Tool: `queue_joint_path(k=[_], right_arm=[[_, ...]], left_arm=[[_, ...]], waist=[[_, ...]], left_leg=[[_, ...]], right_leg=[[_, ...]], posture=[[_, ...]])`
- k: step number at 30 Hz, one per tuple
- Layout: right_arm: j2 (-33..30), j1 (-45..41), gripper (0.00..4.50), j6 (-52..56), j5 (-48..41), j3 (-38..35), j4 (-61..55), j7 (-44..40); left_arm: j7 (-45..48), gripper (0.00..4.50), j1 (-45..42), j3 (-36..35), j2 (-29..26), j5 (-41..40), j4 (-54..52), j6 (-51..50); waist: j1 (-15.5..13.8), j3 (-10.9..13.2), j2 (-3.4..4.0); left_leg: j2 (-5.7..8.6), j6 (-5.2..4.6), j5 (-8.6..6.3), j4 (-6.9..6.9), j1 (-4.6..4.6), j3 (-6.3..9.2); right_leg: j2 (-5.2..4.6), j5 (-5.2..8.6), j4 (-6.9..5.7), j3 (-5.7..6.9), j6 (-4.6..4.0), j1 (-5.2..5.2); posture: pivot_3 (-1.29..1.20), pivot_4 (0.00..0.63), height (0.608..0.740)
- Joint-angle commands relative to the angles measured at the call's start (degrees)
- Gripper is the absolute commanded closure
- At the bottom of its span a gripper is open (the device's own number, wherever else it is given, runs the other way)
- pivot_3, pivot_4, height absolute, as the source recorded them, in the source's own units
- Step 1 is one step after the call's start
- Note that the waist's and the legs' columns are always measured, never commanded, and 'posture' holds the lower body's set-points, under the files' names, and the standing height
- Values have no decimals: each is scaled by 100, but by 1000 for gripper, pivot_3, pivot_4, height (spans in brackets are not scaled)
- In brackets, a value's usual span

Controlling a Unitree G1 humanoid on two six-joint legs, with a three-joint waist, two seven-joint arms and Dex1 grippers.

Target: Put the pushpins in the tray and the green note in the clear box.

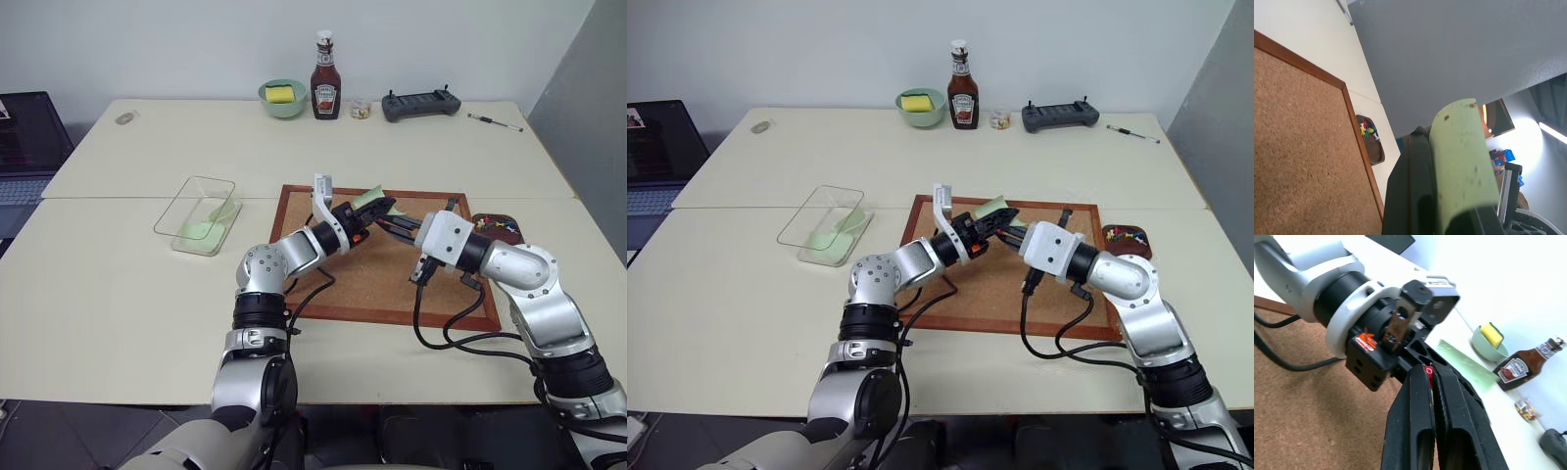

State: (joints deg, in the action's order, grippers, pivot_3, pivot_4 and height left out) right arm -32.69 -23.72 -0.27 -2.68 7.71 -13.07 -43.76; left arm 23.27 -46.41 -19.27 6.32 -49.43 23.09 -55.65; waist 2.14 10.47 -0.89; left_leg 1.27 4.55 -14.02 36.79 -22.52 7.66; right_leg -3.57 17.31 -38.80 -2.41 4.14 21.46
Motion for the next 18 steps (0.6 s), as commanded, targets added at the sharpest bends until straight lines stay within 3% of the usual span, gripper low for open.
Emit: queue_joint_path(k=[1,13,18], right_arm=[[-9,-97,4500,-32,-250,-260,-264,-12],[49,-37,4500,94,-467,-304,-332,75],[384,-12,4500,1403,-1293,-484,-661,297]], left_arm=[[46,4436,-166,-40,-7,-115,15,107],[65,4436,-177,-18,-28,-73,79,211],[78,4436,-190,-7,-46,-48,116,294]], waist=[[-1,0,0],[-3,1,-2],[-3,2,-4]], left_leg=[[0,0,0,0,0,0],[0,0,0,0,-1,0],[-1,0,0,0,-1,0]], right_leg=[[0,0,0,0,0,0],[0,0,1,0,0,1],[0,0,0,0,0,1]], posture=[[0,150,740],[0,150,740],[0,150,740]])
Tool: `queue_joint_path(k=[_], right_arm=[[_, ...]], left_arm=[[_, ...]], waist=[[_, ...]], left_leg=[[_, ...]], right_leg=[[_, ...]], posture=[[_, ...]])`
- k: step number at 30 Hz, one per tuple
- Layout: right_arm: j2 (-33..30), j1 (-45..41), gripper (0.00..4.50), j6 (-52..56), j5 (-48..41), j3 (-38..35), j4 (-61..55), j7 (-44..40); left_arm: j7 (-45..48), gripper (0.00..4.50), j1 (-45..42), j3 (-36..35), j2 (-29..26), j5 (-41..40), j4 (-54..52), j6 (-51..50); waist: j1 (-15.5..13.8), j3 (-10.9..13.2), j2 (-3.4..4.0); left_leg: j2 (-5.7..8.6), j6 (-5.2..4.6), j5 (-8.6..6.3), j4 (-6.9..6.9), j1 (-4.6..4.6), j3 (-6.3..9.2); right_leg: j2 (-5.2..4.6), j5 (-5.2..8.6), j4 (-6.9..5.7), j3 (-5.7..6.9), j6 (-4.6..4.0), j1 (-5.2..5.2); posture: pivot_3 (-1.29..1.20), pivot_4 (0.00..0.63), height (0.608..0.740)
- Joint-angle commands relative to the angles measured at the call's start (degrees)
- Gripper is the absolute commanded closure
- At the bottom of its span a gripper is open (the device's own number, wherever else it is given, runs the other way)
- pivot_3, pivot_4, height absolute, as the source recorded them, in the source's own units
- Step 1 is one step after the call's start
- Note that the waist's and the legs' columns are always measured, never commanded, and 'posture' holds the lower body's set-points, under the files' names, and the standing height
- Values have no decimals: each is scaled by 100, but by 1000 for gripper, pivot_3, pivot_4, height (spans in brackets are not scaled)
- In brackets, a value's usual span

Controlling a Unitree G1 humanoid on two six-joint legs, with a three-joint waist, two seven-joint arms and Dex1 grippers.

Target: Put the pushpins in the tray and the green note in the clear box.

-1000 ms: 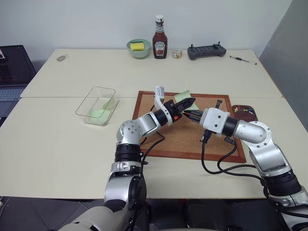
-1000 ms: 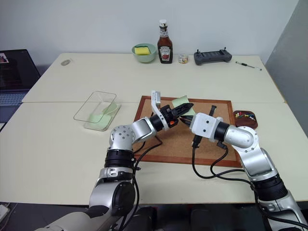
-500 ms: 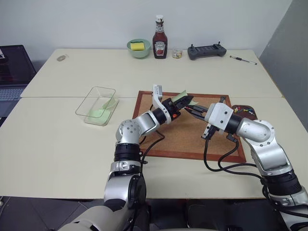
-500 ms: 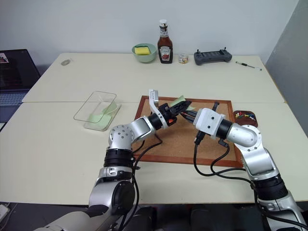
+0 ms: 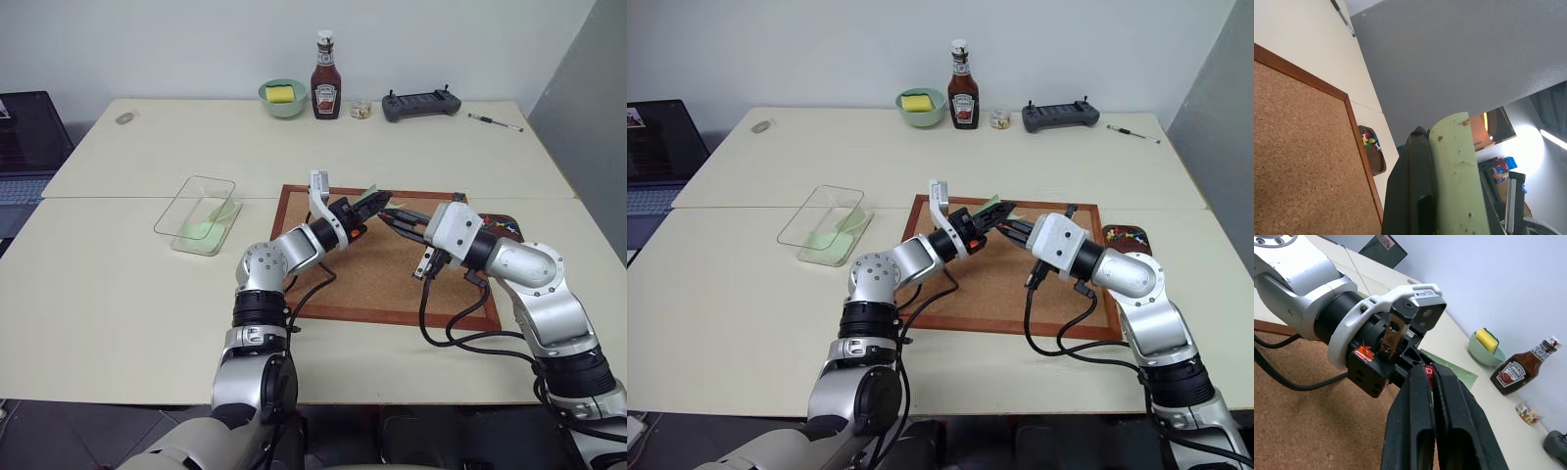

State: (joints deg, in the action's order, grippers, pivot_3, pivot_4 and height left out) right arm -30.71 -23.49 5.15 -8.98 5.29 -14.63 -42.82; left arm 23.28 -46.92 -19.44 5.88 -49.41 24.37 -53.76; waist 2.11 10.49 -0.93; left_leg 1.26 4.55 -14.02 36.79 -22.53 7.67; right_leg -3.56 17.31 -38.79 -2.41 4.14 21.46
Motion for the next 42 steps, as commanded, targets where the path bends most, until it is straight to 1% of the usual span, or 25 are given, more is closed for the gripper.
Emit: queue_joint_path(k=[1,8,12,16,19,21,26,29,35,38,39,41,42], right_arm=[[193,-47,4500,1062,-745,-250,-557,216],[269,-155,4500,2242,-1217,-349,-773,460],[292,-230,4500,2536,-1444,-592,-771,589],[7,-179,4500,2523,-1412,-1026,-639,657],[-270,34,4500,2426,-1154,-1281,-458,800],[-483,261,4500,2234,-812,-1394,-223,945],[-845,663,4500,1765,145,-1382,584,1489],[-957,644,4500,1490,674,-1220,1111,1762],[-976,275,4500,1040,1246,-881,2208,1949],[-941,58,4500,922,1383,-789,2666,2007],[-934,11,4023,888,1418,-777,2772,2032],[-931,-49,3718,821,1481,-769,2916,2076],[-922,-64,3449,804,1488,-784,2951,2086]], left_arm=[[83,4436,-141,19,-7,-47,-1,124],[115,4436,-143,50,-28,-63,8,163],[146,4436,-122,91,-51,-31,-1,180],[332,4436,17,378,-257,251,-187,309],[491,4436,207,684,-440,516,-483,488],[617,4436,353,957,-564,735,-751,634],[707,4436,654,1309,-706,993,-1329,827],[756,4436,803,1482,-782,1081,-1610,849],[746,4436,904,1616,-804,1135,-1808,874],[731,4436,905,1617,-787,1140,-1821,880],[728,4500,906,1617,-782,1139,-1825,880],[729,4500,909,1619,-778,1141,-1831,879],[730,4500,910,1619,-779,1141,-1833,877]], waist=[[0,0,0],[-20,1,-1],[-19,1,-1],[-26,1,-1],[-24,1,-1],[-29,1,-1],[-24,1,-1],[-21,0,-1],[-9,0,-1],[-12,0,-1],[-14,0,-1],[-19,0,-1],[-19,0,-1]], left_leg=[[0,0,0,0,0,0],[2,-2,-1,0,-3,1],[2,-3,-2,0,-5,1],[3,-5,-3,0,-12,1],[3,-14,-8,0,-15,-1],[3,-13,-7,-2,-16,0],[4,-12,-6,0,-26,-9],[3,-13,-7,0,-25,-13],[2,-10,-5,3,-25,-13],[2,-9,-4,4,-24,-15],[2,-9,-4,3,-25,-14],[2,-5,-2,3,-26,-13],[2,-5,-2,3,-26,-14]], right_leg=[[0,0,-1,0,0,1],[-1,0,0,1,0,3],[-1,0,0,1,0,5],[-1,0,0,1,0,10],[-1,0,-1,1,0,15],[-1,0,-2,1,0,17],[-2,-1,-6,-7,-1,30],[-2,-1,-8,-11,-1,32],[-1,-1,-9,-10,-1,31],[-1,-1,-9,-11,-1,30],[-1,-1,-9,-10,-1,31],[-1,-1,-8,-9,-1,30],[-1,-1,-8,-10,-1,30]], posture=[[0,150,740],[0,150,740],[0,150,740],[0,150,740],[0,150,740],[0,150,740],[0,150,740],[0,150,740],[0,150,740],[0,150,740],[0,150,740],[0,150,740],[0,150,740]])
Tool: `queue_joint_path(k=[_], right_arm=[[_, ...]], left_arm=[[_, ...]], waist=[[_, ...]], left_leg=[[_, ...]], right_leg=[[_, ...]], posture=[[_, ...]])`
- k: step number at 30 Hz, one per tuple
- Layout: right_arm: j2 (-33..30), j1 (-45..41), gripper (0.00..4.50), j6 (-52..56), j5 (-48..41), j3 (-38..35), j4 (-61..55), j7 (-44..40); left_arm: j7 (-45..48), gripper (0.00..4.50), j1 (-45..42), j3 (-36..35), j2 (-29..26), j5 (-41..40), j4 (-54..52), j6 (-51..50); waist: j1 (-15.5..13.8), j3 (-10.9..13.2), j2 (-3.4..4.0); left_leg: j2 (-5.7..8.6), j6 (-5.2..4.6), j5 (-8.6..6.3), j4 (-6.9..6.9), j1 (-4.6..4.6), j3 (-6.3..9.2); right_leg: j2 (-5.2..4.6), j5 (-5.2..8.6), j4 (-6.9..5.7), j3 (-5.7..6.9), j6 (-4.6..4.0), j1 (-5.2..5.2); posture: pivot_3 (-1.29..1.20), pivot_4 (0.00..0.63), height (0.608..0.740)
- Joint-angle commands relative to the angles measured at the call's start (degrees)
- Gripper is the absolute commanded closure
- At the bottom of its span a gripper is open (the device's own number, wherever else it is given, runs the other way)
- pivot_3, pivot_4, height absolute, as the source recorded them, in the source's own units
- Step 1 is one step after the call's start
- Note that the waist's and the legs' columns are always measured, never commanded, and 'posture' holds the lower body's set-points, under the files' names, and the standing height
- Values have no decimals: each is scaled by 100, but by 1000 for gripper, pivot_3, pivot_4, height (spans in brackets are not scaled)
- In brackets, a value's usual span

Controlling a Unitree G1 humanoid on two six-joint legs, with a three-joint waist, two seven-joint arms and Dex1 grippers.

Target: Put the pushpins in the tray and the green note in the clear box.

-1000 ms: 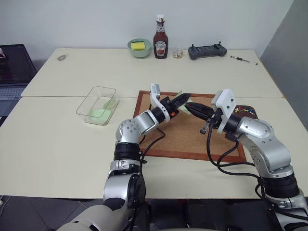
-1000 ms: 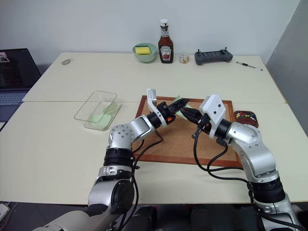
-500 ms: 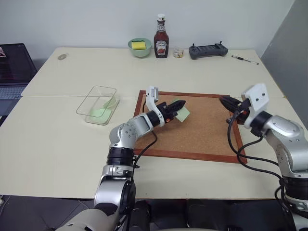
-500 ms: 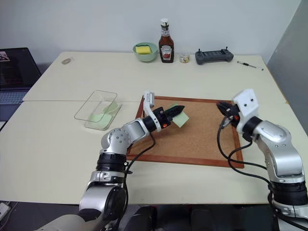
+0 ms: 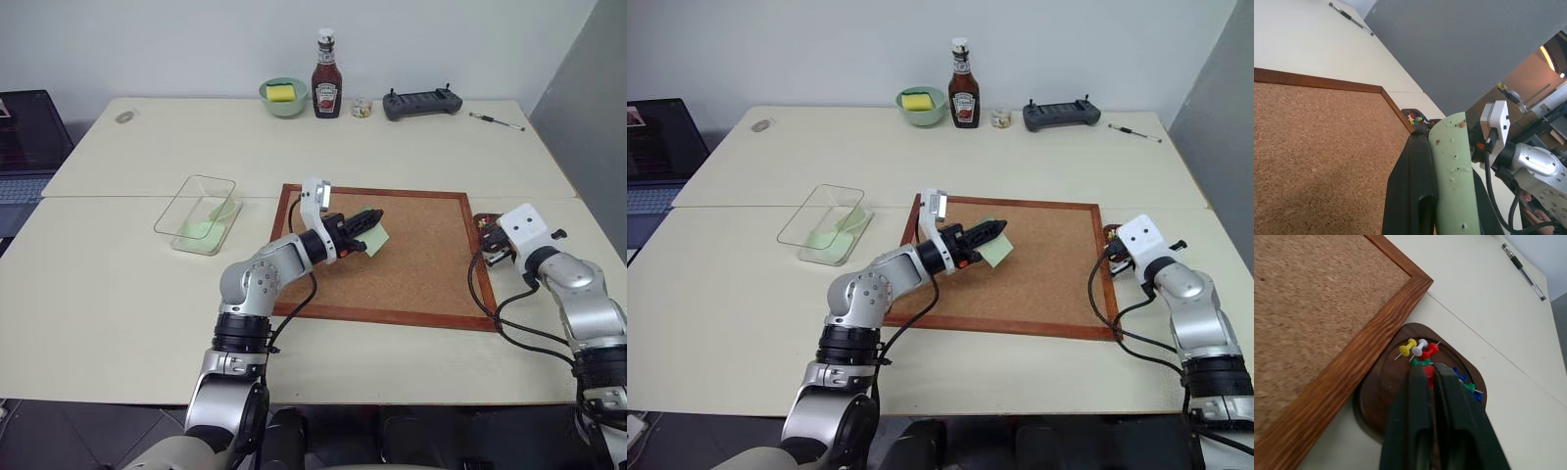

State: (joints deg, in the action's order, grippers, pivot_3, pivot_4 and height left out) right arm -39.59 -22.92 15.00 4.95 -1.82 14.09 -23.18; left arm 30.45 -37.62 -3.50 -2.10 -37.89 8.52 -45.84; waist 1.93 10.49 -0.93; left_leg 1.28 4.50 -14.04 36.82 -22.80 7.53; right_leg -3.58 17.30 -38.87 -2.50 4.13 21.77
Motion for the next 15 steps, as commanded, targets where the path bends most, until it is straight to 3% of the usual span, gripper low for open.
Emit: queue_joint_path(k=[1,15], right_arm=[[-27,-128,3217,-191,101,-85,95,118],[-24,-49,253,81,61,-252,-276,166]], left_arm=[[16,4500,-21,23,18,-13,-248,84],[71,4500,-74,16,11,-6,-149,119]], waist=[[-2,0,0],[0,0,0]], left_leg=[[0,0,0,0,-1,0],[0,3,2,1,0,0]], right_leg=[[0,0,0,0,0,0],[0,0,0,0,0,0]], posture=[[0,150,740],[0,150,740]])
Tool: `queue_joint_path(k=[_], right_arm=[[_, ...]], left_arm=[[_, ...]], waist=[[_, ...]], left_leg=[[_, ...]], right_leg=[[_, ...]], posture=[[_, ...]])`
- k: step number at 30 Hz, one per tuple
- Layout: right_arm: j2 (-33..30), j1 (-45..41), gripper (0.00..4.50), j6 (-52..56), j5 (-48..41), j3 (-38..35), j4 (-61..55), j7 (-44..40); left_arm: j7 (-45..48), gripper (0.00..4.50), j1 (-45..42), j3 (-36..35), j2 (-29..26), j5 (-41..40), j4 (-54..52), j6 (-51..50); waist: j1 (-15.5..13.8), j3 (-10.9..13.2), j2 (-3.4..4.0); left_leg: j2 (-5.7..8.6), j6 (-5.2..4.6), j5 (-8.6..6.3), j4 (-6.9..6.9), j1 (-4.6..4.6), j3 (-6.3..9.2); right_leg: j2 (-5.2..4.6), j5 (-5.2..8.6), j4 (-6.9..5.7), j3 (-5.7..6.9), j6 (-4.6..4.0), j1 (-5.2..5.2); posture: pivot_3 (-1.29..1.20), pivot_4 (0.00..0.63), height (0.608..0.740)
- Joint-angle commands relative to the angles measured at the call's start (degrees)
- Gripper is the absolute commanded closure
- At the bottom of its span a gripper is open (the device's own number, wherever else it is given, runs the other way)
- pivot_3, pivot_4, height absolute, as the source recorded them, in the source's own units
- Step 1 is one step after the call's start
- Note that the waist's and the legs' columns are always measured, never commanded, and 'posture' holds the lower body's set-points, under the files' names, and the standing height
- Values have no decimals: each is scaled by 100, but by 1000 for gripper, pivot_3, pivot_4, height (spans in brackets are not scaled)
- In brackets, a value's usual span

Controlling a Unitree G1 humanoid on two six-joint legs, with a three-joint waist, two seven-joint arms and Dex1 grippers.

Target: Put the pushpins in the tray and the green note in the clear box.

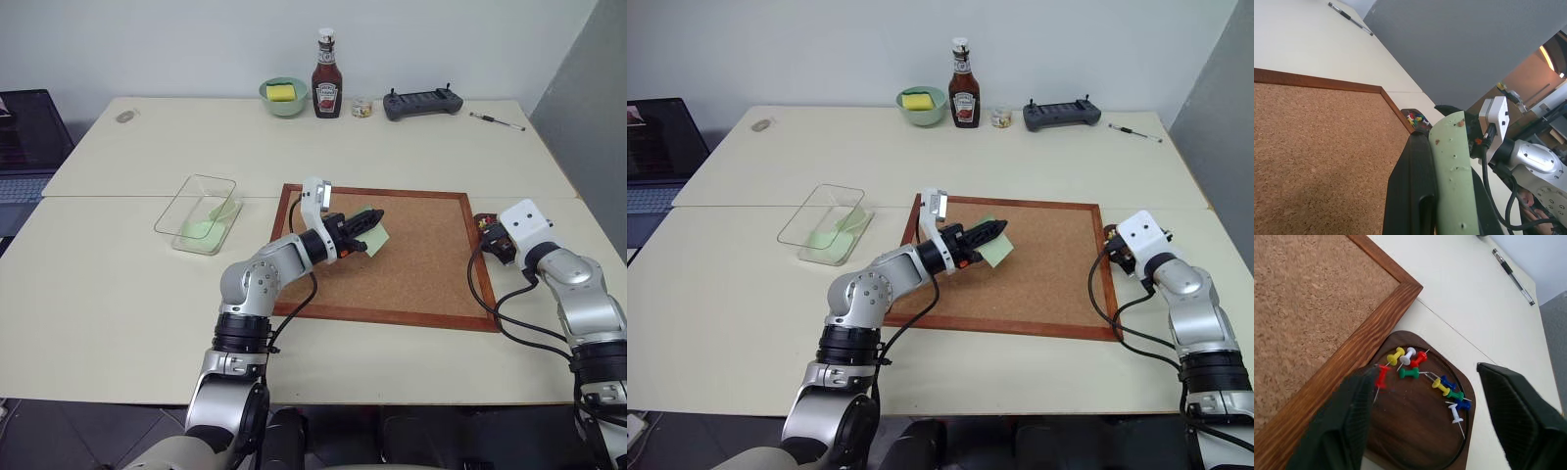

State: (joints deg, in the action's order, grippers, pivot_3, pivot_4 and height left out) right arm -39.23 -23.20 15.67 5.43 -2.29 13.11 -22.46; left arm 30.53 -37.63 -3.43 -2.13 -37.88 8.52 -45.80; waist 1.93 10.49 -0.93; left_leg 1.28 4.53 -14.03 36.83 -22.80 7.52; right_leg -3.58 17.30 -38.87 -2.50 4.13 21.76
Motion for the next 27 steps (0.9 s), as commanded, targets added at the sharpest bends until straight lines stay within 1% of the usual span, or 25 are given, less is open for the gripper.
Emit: queue_joint_path(k=[1,5,10,13,17,20,22,25,27], right_arm=[[-79,-25,35,9,53,-191,-135,116],[-93,-31,35,-14,90,-188,-68,163],[-123,54,35,89,-176,-435,-471,38],[-129,197,35,287,-630,-659,-1028,-389],[-15,454,35,16,-1348,-681,-1720,-1191],[173,565,35,-46,-2006,-485,-2244,-1869],[342,505,35,88,-2328,-335,-2557,-2100],[623,240,35,570,-2811,-28,-2829,-2318],[778,-5,35,839,-3058,298,-2967,-2566]], left_arm=[[66,4500,-71,11,14,-5,-148,117],[75,4500,-57,14,4,-4,-163,120],[41,4500,-46,-23,-23,-9,-193,125],[-46,4500,-75,-79,-62,-8,-265,125],[-414,4500,-162,-323,-274,5,-645,70],[-933,4500,-199,-605,-615,152,-1009,30],[-1120,4500,-152,-666,-928,337,-1241,65],[-1321,4500,15,-849,-1477,589,-1567,95],[-1432,4500,179,-981,-1966,841,-1730,100]], waist=[[0,0,0],[0,0,0],[0,0,0],[-2,0,0],[24,1,-1],[42,0,-1],[88,2,-4],[102,3,-5],[125,3,-4]], left_leg=[[0,0,0,0,0,0],[0,0,0,0,0,0],[0,0,0,0,0,0],[0,0,0,0,-1,1],[-2,-1,-1,0,0,1],[-4,-2,-1,0,2,2],[-7,-7,-4,0,3,4],[-7,-8,-5,0,3,9],[-7,-7,-4,1,5,10]], right_leg=[[0,0,0,0,0,0],[0,0,0,0,0,0],[0,0,-1,0,0,0],[0,0,-1,0,0,0],[1,0,-1,1,0,-1],[2,0,-2,1,0,-1],[5,0,-3,1,0,-1],[7,0,-4,3,0,-2],[7,0,-6,2,0,-1]], posture=[[0,150,740],[0,150,740],[0,150,740],[0,150,740],[0,150,740],[0,150,740],[0,150,740],[0,150,740],[0,150,740]])
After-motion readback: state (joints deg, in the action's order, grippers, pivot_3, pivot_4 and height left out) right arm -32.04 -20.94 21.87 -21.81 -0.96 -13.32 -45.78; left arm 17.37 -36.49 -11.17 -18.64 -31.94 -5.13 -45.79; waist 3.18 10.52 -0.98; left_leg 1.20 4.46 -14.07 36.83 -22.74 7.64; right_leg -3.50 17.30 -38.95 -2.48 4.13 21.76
